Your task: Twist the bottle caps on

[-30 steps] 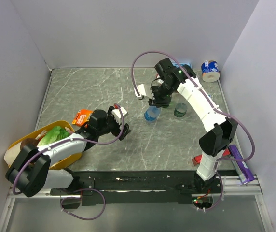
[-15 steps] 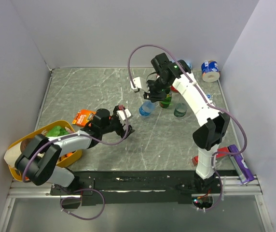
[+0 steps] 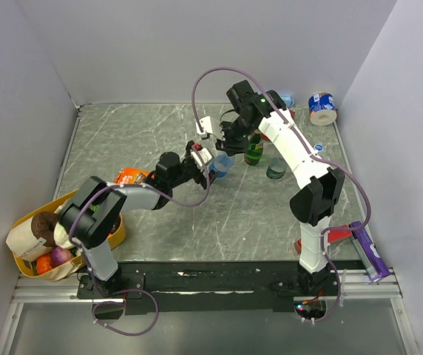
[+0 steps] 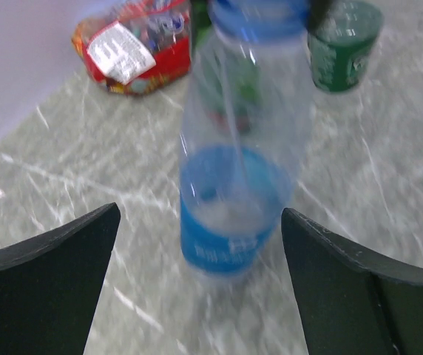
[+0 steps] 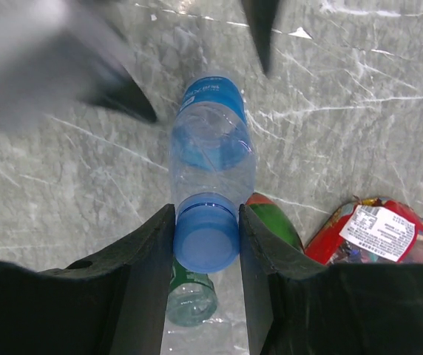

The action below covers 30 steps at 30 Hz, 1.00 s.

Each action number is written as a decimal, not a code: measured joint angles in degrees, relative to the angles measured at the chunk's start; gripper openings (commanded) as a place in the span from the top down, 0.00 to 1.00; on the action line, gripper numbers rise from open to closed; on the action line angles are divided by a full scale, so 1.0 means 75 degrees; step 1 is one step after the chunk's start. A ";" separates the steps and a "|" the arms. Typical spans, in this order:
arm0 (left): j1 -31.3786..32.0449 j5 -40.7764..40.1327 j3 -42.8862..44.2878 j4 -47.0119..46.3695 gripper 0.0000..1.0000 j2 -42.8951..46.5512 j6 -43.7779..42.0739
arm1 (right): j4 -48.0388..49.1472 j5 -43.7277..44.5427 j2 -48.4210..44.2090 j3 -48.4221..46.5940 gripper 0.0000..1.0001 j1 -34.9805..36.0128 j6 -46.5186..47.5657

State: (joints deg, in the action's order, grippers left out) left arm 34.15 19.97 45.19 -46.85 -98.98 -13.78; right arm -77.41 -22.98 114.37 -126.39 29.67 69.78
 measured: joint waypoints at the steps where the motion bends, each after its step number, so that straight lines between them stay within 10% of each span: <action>1: 0.0000 0.0026 0.0154 -0.0085 0.04 -0.0160 0.0020 | -0.0003 -0.0012 0.0003 0.0000 0.70 0.0012 -0.0012; 30: -0.0006 0.1612 0.0985 -0.1679 0.09 -0.1542 0.1209 | -0.0035 -0.0052 0.0446 -0.0609 0.55 0.0029 -0.0743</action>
State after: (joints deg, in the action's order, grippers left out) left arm 34.11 32.05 52.58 -59.44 -110.54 -4.71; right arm -77.67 -23.38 117.71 -130.96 29.89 64.20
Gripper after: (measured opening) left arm 0.900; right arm 0.436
